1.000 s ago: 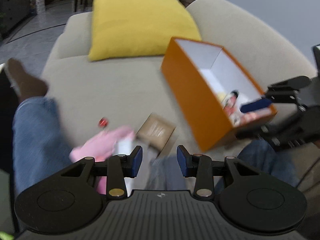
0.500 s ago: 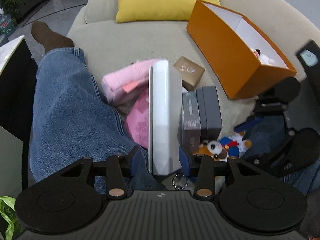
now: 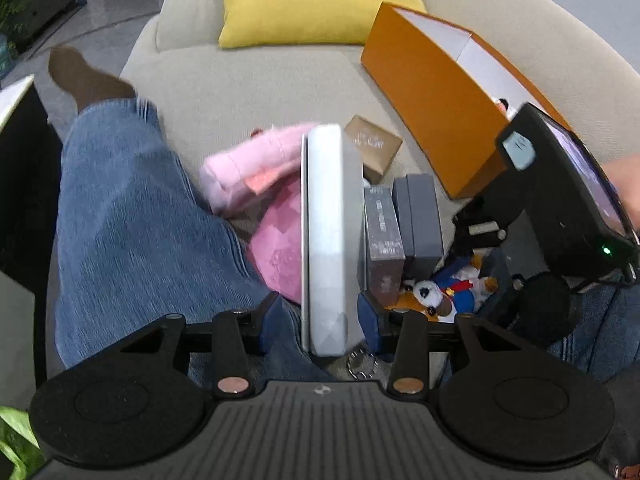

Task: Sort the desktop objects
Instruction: 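Grasp the red panda sailor plush with right tool while left tool reaches the pink pouch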

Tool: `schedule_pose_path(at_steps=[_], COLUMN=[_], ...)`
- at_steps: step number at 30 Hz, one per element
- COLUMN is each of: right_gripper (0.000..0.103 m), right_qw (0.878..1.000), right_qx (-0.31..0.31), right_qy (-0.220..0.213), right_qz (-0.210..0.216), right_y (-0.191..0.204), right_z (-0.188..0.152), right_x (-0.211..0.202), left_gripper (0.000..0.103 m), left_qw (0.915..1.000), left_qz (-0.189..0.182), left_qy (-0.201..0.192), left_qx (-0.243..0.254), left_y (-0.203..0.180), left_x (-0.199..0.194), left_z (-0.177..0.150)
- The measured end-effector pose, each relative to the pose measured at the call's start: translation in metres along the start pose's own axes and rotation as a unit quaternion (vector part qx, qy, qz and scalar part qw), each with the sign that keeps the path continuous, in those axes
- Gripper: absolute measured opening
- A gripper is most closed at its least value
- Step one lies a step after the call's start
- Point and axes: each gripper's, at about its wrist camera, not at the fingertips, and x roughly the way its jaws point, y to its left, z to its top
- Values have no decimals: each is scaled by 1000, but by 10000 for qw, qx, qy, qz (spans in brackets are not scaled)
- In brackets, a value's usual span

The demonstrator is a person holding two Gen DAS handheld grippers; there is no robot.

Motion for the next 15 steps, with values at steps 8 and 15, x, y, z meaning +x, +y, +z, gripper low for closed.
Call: schedule_pose_path(at_steps=[8, 15], right_gripper=[33, 0], right_qw=[9992, 9936], right_qx=[97, 962], right_qy=[-276, -575], right_qz=[-276, -168], right_y=[6, -15], right_z=[-19, -33], right_x=[-52, -98], left_gripper=[49, 54], left_qw=[9853, 9633], left_qz=[710, 939], left_qy=[-248, -60], left_qx=[1534, 2514], left_y=[-3, -3], left_x=[-4, 23], left_z=[31, 52])
